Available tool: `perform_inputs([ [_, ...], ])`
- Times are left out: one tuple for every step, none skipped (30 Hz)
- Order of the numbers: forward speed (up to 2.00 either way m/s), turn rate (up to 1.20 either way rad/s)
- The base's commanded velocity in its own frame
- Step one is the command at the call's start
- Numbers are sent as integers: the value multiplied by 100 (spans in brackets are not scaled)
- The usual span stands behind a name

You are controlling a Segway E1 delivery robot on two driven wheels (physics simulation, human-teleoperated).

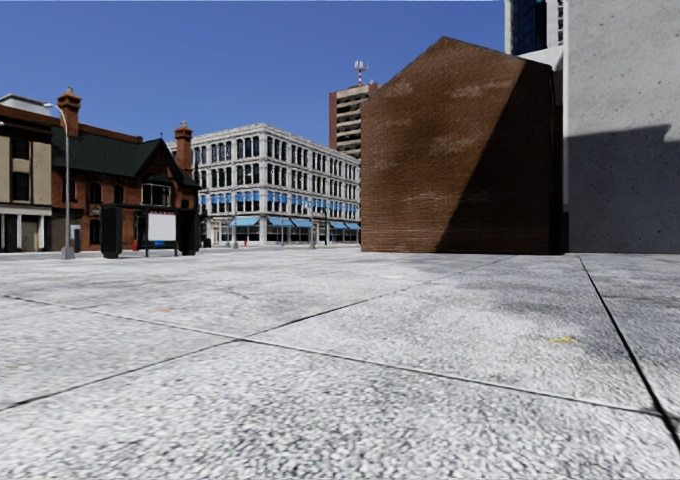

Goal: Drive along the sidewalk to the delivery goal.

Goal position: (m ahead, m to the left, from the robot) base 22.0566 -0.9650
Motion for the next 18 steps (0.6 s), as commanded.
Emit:
perform_inputs([
  [200,0],
  [200,0],
  [200,0],
  [200,0],
  [200,0],
  [200,0],
  [200,0],
  [200,0],
  [200,0],
  [200,0],
  [200,0],
  [200,0],
  [200,0],
  [200,0],
  [200,0],
  [200,0],
  [200,0],
  [200,0],
])
